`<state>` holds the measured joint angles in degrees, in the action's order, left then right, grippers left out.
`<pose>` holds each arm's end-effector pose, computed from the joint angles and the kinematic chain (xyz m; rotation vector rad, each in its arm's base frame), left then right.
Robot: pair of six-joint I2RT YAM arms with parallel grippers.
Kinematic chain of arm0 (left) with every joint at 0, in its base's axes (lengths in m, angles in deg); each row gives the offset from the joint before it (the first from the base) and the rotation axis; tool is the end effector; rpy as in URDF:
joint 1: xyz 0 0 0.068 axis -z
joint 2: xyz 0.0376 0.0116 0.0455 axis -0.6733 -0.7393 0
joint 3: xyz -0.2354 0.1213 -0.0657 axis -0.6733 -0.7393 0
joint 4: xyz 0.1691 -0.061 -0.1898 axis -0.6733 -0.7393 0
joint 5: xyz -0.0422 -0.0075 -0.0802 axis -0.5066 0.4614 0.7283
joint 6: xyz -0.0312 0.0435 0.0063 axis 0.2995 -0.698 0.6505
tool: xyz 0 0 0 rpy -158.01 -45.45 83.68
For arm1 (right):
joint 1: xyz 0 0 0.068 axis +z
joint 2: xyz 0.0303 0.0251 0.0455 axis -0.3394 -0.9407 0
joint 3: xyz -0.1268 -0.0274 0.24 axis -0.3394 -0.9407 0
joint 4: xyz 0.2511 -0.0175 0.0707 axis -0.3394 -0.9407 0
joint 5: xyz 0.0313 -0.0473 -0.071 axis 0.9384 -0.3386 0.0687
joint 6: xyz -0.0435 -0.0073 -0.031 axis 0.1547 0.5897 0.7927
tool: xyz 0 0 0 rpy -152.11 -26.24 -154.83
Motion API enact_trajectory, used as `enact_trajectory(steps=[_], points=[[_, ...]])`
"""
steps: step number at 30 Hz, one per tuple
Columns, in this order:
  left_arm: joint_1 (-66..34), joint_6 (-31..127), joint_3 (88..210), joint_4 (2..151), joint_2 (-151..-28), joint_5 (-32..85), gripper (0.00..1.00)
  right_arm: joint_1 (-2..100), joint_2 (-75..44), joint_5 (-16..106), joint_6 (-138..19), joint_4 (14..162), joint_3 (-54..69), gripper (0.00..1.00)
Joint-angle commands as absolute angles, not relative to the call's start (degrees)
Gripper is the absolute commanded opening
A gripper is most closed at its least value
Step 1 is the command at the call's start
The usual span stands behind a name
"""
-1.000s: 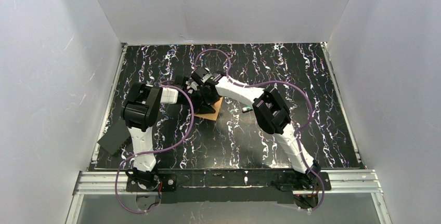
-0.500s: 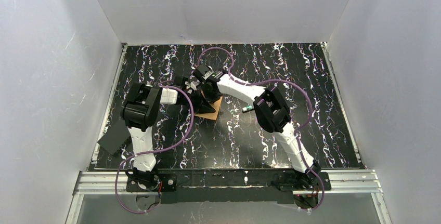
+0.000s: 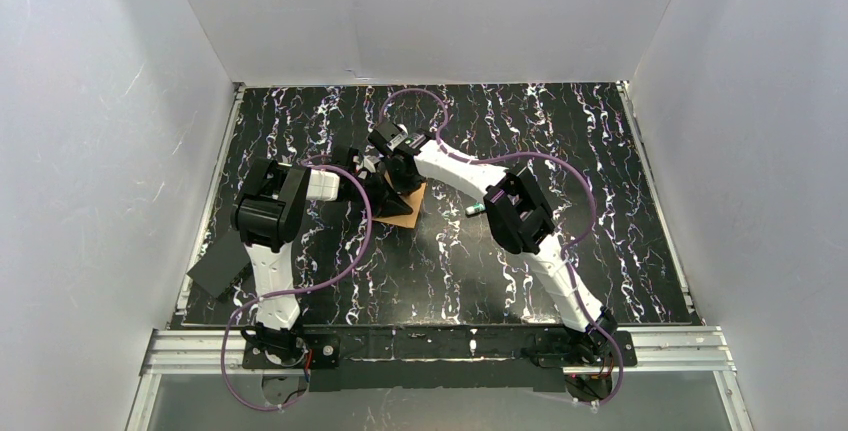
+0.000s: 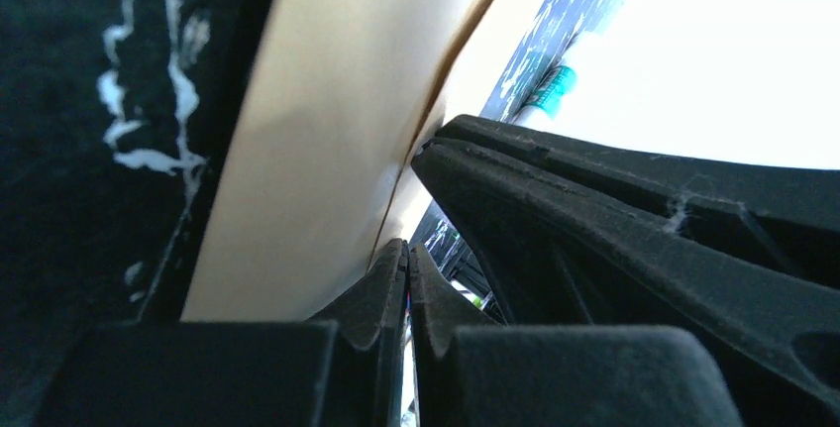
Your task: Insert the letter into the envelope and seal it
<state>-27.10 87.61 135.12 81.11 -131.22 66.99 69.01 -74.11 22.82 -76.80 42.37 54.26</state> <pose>0.3578 -0.1252 0.0945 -0.4145 2.6411 -1.5006 0.3473 0.3882 0.1722 -0.4981 2.5744 0.0975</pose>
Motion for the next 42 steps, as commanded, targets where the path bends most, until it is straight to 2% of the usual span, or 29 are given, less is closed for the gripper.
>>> enact_trajectory(steps=[1, 22, 27, 30, 32, 34, 38, 42], points=[[-26.9, 86.2, 131.3, 73.1, -135.0, 59.8, 0.0, 67.2, -81.9, 16.7, -76.6, 48.7, 52.7, 0.17], [-26.9, 85.6, 132.0, 71.9, -134.7, 60.0, 0.0, 66.8, -82.7, 17.1, -75.8, 50.8, 52.7, 0.19], [-27.4, 83.6, 134.9, 73.7, -132.5, 64.7, 0.0, 66.6, -76.4, 18.7, -75.2, 49.0, 53.6, 0.2], [-27.9, 77.7, 141.1, 70.2, -128.9, 67.6, 0.0, 65.9, -69.9, 22.6, -75.9, 46.7, 55.6, 0.28], [-27.8, 74.3, 145.8, 65.8, -125.9, 67.2, 0.04, 65.2, -65.4, 23.2, -77.1, 45.4, 55.4, 0.37], [-27.9, 73.3, 147.8, 63.9, -122.2, 67.5, 0.11, 63.4, -61.4, 22.8, -78.3, 42.9, 54.8, 0.41], [-27.8, 72.4, 149.1, 61.6, -115.5, 67.7, 0.24, 60.5, -53.7, 18.3, -79.4, 38.9, 48.9, 0.45], [-27.8, 68.0, 148.9, 54.7, -107.5, 59.5, 0.4, 57.5, -46.5, 12.9, -81.9, 35.3, 39.9, 0.47]])
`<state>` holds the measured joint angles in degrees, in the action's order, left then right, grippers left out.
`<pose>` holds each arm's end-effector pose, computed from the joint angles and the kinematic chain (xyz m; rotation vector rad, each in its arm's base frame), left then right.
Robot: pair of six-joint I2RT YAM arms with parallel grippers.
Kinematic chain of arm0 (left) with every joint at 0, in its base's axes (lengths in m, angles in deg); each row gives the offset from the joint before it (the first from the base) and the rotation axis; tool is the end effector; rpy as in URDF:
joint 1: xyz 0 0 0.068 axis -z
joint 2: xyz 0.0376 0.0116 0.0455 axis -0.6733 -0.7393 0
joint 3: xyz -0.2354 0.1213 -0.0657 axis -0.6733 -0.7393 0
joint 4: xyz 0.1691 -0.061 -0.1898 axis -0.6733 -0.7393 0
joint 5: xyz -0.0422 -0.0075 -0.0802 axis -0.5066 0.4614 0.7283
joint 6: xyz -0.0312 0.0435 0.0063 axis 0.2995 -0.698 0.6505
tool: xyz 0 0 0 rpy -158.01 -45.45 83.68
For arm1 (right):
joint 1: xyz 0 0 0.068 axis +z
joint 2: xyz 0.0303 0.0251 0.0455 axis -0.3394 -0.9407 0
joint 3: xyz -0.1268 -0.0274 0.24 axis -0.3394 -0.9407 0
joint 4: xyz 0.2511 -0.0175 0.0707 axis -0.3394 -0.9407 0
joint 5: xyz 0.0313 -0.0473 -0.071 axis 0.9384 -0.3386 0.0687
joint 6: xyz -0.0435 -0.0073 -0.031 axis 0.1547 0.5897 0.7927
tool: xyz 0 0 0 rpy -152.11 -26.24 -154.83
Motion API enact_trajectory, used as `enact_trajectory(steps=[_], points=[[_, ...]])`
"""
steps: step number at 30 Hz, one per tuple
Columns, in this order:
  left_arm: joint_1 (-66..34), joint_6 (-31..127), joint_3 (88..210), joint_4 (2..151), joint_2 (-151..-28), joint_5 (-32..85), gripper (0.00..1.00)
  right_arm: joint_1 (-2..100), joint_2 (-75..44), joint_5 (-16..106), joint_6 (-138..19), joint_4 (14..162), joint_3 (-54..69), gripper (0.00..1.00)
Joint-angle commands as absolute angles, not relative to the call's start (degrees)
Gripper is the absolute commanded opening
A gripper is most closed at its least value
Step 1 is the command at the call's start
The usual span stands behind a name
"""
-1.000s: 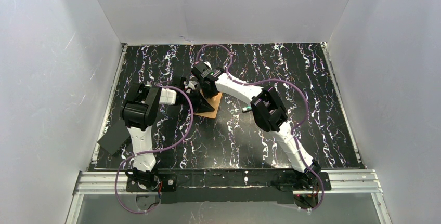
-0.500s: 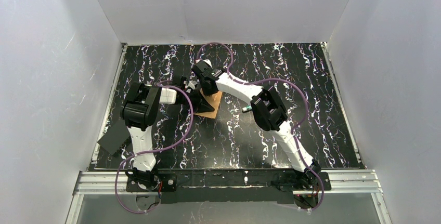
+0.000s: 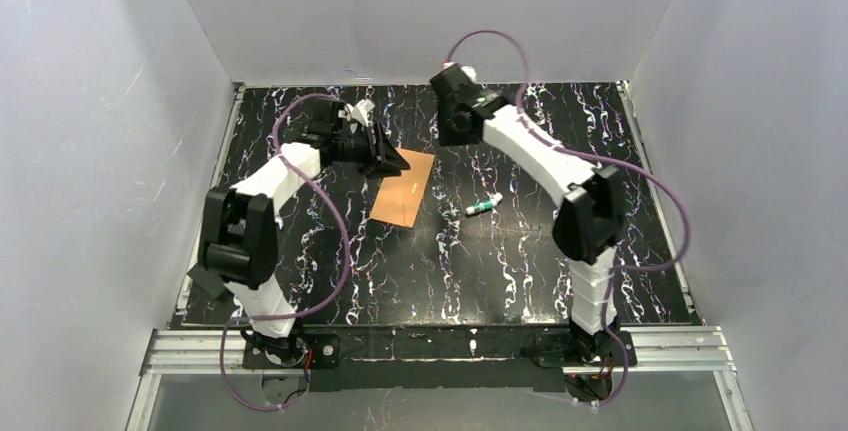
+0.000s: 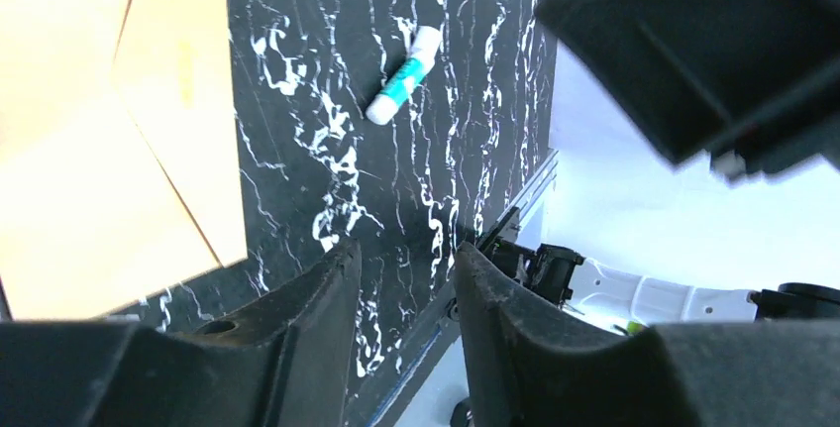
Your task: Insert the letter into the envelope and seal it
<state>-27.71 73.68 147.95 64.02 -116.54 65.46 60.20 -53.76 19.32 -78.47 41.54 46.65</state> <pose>0.3707 -0.1238 0.2314 -0.0005 2.4032 -1.3900 0.3611 0.2924 0.2998 -0.1797 2.4095 0.1346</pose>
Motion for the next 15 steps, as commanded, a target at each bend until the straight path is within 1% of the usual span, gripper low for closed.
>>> enact_trajectory(steps=[1, 3, 4, 6, 8, 11, 13, 15], points=[[-27.8, 66.6, 148.6, 53.2, -105.3, 56.6, 0.44, 56.8, -44.8, 12.4, -83.5, 34.7, 37.6, 0.5], [-27.8, 63.9, 147.6, 50.4, -100.8, 49.4, 0.58, 55.5, -41.7, 12.8, -86.9, 35.2, 32.3, 0.6], [-27.8, 63.1, 146.6, 50.0, -98.4, 45.5, 0.65, 55.1, -40.1, 13.7, -88.1, 35.9, 29.4, 0.64], [-28.0, 61.3, 144.6, 48.8, -94.0, 38.0, 0.81, 54.5, -39.0, 14.8, -91.5, 36.3, 26.2, 0.65], [-28.3, 58.8, 142.8, 48.7, -90.3, 33.8, 0.97, 53.9, -38.8, 15.5, -95.7, 36.5, 24.1, 0.65], [-29.6, 56.4, 140.4, 48.0, -86.8, 29.9, 0.98, 52.0, -39.1, 16.5, -103.1, 37.3, 21.3, 0.59], [-30.5, 56.3, 138.5, 48.0, -85.0, 28.0, 0.98, 50.0, -38.9, 19.9, -107.8, 39.9, 19.0, 0.51], [-31.2, 57.8, 137.7, 47.4, -83.6, 27.5, 0.98, 49.4, -38.8, 22.0, -112.7, 41.1, 17.1, 0.5]])
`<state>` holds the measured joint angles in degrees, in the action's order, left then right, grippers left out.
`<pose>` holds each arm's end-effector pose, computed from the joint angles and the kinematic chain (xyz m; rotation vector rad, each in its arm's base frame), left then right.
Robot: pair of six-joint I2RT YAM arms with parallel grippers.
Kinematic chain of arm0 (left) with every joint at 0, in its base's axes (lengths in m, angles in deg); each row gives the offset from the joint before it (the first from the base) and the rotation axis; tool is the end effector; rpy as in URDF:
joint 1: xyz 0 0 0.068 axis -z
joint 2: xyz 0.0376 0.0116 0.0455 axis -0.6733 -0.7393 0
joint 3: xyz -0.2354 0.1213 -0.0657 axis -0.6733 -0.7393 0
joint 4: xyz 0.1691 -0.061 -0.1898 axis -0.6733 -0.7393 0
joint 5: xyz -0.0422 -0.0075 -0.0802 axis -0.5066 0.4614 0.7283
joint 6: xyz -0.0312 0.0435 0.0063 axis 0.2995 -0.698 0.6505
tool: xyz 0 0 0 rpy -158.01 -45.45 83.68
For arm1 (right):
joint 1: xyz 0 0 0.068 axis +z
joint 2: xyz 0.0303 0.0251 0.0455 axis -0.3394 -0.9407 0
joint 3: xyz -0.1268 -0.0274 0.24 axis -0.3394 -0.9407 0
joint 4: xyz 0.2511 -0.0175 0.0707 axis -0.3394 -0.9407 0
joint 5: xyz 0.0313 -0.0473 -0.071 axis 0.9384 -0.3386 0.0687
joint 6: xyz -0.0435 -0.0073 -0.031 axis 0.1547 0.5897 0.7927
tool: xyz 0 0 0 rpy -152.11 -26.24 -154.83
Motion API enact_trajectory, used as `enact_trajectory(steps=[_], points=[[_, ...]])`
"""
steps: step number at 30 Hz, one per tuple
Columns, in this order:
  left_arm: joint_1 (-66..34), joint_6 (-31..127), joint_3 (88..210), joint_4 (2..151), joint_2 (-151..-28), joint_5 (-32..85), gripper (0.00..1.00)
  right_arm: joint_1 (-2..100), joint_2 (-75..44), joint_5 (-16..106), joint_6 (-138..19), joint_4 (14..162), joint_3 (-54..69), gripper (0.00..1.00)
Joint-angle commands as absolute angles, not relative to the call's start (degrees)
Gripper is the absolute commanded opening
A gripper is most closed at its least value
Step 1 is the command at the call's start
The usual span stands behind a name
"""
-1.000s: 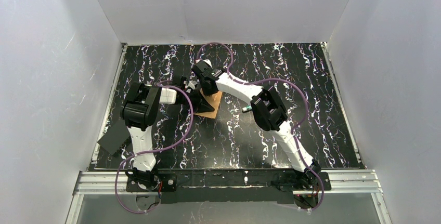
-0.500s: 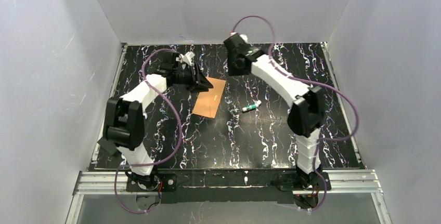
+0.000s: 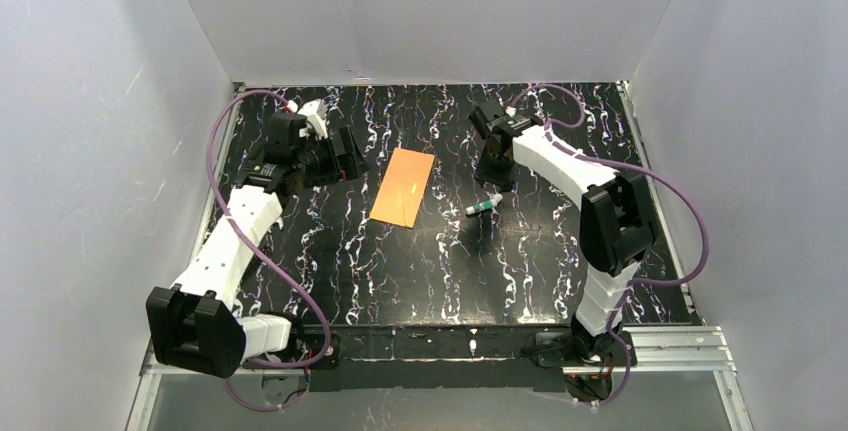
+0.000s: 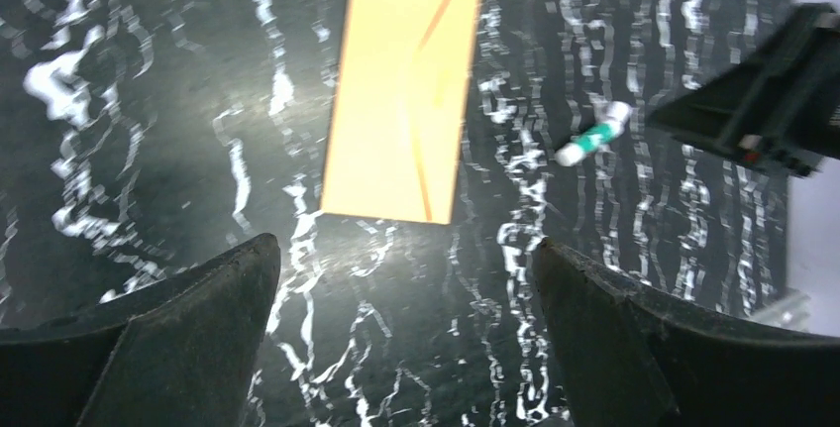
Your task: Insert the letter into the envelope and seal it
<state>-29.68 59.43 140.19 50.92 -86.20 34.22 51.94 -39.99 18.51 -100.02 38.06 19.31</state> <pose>0.2717 -0.0711 0.3300 -0.0226 2.1740 -0.6544 0.3286 0.1925 0.2484 0.4267 2.6152 -0.0215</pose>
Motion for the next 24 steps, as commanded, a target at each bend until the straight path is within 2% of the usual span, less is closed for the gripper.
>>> enact_trajectory(steps=[1, 7, 24], points=[[-31.4, 58.3, 137.6, 47.1, -83.2, 27.4, 0.98, 49.4, -38.8, 22.4, -114.5, 41.4, 16.3, 0.5], [-31.5, 59.0, 135.8, 49.7, -82.0, 29.7, 0.98, 49.1, -40.5, 24.3, -120.6, 43.9, 11.3, 0.52], [-31.6, 59.1, 138.0, 48.2, -84.3, 29.9, 0.98, 49.1, -47.7, 24.0, -123.9, 42.7, 12.9, 0.53]])
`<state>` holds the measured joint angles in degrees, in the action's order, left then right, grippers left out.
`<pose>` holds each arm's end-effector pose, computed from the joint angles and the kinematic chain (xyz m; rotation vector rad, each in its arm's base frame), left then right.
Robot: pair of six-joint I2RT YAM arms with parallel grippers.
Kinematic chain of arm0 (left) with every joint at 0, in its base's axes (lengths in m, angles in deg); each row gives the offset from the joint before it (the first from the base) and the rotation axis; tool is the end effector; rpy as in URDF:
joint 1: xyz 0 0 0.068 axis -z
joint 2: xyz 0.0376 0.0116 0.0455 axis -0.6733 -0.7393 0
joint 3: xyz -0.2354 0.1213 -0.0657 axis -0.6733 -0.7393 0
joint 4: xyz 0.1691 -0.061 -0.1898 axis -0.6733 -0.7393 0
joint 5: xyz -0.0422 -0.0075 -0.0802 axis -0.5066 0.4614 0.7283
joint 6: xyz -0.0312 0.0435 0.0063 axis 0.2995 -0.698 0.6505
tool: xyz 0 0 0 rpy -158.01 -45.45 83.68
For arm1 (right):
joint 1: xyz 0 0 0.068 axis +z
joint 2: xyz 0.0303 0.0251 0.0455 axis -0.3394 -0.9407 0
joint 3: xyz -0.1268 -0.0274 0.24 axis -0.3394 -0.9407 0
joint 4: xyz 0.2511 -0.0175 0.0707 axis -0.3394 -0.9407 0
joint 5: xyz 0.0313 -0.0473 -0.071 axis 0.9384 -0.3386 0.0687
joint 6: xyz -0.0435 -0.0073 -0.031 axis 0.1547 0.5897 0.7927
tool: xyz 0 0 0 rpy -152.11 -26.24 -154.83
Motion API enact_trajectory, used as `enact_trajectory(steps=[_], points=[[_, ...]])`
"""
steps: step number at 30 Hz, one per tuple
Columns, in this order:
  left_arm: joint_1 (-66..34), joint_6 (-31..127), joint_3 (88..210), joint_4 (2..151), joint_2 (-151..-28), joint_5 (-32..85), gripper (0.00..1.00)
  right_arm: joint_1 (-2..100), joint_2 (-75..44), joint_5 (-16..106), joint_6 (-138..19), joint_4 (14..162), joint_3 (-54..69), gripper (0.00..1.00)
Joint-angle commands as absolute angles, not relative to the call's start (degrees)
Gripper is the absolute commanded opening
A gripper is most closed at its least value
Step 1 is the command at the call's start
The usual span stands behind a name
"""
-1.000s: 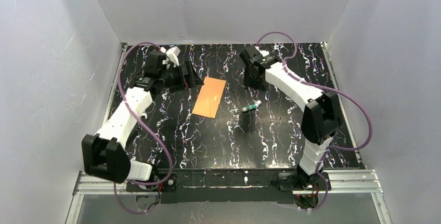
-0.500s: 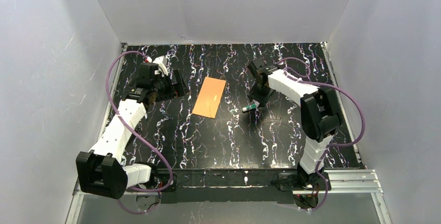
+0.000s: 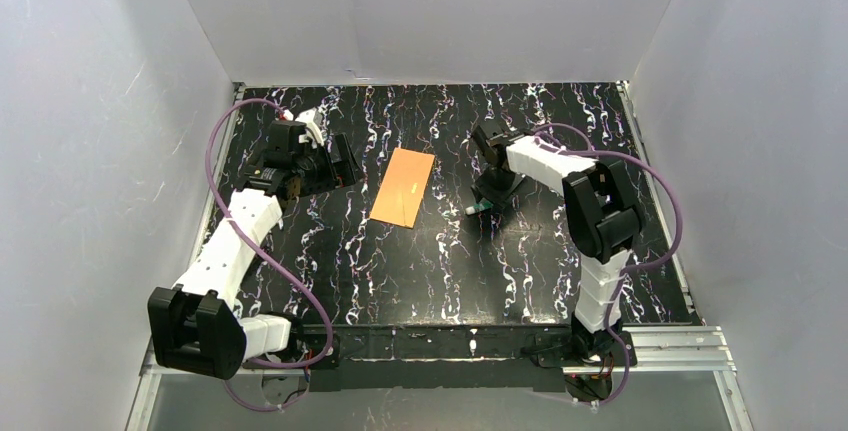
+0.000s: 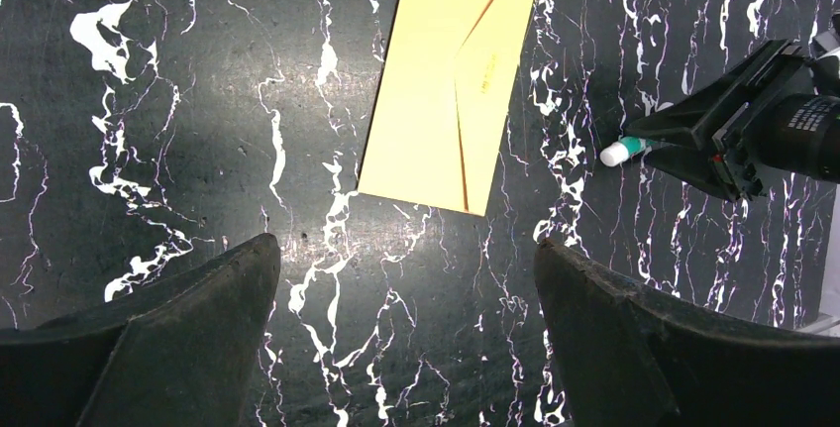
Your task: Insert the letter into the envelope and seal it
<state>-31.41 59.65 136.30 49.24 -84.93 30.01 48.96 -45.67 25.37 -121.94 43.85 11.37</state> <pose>0.2655 -0.0587 0.3095 -0.1187 2.2388 -0.5502 0.3357 0.1785 0.1761 0.9973 2.6479 0.0577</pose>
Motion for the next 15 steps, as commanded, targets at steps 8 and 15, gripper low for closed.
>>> enact_trajectory(steps=[8, 15], points=[[-31.8, 59.9, 138.5, 47.1, -82.7, 23.9, 0.98, 49.0, -49.5, 21.9, -124.8, 34.0, 16.0, 0.46], [-31.8, 59.8, 140.1, 46.6, -80.3, 22.0, 0.98, 49.1, -45.9, 23.0, -123.2, 32.1, 15.0, 0.26]])
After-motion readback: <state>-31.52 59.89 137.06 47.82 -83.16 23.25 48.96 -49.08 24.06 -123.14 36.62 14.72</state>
